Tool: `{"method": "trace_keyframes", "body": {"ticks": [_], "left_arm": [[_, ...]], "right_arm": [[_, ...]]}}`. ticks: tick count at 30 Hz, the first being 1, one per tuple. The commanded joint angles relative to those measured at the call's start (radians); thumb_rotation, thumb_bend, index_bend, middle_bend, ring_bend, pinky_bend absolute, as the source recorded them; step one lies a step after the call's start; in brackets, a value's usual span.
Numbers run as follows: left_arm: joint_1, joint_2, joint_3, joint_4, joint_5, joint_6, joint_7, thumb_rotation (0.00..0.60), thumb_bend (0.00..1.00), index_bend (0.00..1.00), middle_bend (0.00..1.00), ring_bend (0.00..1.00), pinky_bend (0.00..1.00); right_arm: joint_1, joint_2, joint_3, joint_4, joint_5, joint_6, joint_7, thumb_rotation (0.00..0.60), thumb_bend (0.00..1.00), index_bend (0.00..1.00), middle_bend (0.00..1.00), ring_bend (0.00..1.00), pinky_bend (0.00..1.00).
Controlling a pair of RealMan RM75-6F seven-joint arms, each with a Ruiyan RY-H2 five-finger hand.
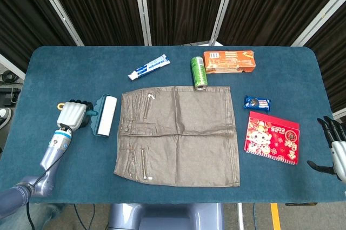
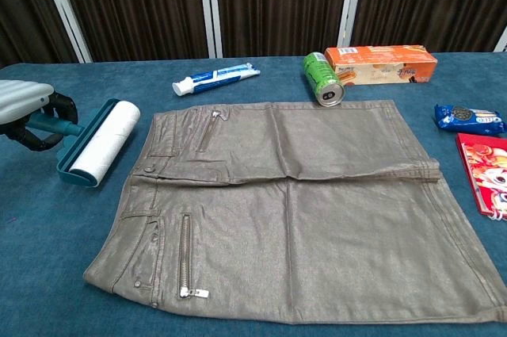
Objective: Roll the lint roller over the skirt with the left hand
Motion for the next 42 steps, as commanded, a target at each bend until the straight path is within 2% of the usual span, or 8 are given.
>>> {"method": "trace_keyframes", "body": {"ticks": [1,6,13,23,35,42], "left_arm": [[-0.057,0.077,-0.026,-0.116,-0.039,-0.044,0.137,0.600,0.84,0.60,0.42,0.36,0.43],[-0.123,0.105,-0.070,-0.209,-0.122,-0.072,0.268,0.600,0.84,0.61,0.42,0.36,0.43],[-0.193,0.094,-0.100,-0.247,-0.211,-0.094,0.352,0.600,0.85,0.62,0.42,0.37,0.44],[-0.290,0.017,-0.074,-0.205,-0.343,-0.139,0.477,0.600,0.88,0.63,0.43,0.38,0.45],[-0.385,-0.025,-0.043,-0.263,-0.454,-0.087,0.630,0.600,0.91,0.65,0.45,0.39,0.46],[-0.471,-0.084,-0.044,-0.307,-0.508,-0.029,0.740,0.600,0.92,0.65,0.45,0.39,0.46]], "right_arm": [[0.002,-0.001,0.001,0.002,0.004,-0.003,-0.004,0.600,0.00,0.00,0.00,0.00,0.00],[0.006,0.000,0.005,-0.005,0.011,-0.010,-0.005,0.600,0.00,0.00,0.00,0.00,0.00],[0.009,0.002,0.009,-0.008,0.030,-0.018,-0.013,0.600,0.00,0.00,0.00,0.00,0.00],[0.019,0.005,0.018,0.009,0.075,-0.056,0.010,0.600,0.00,0.00,0.00,0.00,0.00],[0.016,0.021,0.024,0.019,0.081,-0.063,0.063,0.600,0.00,0.00,0.00,0.00,0.00],[0.010,0.032,0.027,0.025,0.076,-0.058,0.100,0.600,0.00,0.00,0.00,0.00,0.00]]}}
